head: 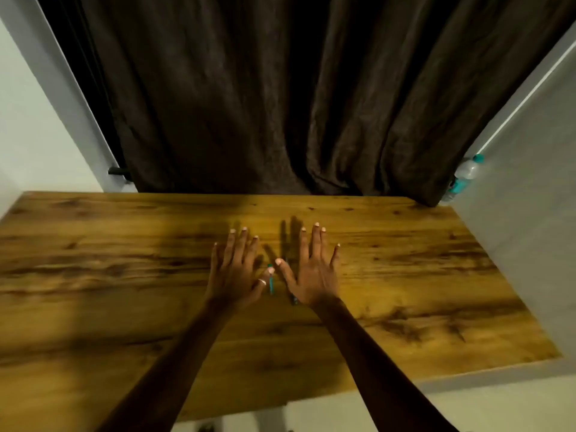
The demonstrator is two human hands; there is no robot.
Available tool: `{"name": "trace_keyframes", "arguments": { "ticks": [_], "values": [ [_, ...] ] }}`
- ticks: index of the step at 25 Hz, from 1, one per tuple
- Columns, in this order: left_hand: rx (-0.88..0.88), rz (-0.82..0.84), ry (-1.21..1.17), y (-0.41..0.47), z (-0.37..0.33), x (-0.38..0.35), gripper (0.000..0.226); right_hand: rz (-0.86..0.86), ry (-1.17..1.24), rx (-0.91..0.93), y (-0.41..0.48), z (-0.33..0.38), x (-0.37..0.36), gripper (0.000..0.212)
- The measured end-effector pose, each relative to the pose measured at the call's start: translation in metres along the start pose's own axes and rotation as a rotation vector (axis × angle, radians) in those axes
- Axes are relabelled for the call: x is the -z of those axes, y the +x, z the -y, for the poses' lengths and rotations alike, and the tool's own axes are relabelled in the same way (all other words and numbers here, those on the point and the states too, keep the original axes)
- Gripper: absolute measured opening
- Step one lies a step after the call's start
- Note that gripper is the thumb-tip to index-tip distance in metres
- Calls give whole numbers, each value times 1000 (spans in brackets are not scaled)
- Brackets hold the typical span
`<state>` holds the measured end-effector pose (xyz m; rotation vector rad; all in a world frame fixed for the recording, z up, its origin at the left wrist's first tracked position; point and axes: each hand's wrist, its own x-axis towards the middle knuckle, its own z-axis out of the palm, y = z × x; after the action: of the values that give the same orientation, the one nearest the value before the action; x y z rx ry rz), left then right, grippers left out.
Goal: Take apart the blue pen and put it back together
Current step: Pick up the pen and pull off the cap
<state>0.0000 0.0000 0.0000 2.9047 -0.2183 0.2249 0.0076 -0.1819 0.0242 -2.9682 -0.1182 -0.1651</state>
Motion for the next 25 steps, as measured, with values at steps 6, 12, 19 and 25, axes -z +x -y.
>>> {"name": "trace_keyframes", "arguments": {
  "ticks": [6, 12, 19, 25],
  "values": [
    [-31, 41, -35, -3, 10, -60, 66, 101, 15, -42, -11, -10, -57, 73],
    [-152, -157, -25, 31, 19, -105, 57, -100, -48, 62, 18, -21, -103, 50],
    [-263, -324, 48, 28, 18, -108, 54, -247, -76, 113, 23, -21, -115, 37],
    [-386, -414, 204, 11, 17, -103, 54, -198, -16, 38, 28, -16, -102, 41]
  ]
}}
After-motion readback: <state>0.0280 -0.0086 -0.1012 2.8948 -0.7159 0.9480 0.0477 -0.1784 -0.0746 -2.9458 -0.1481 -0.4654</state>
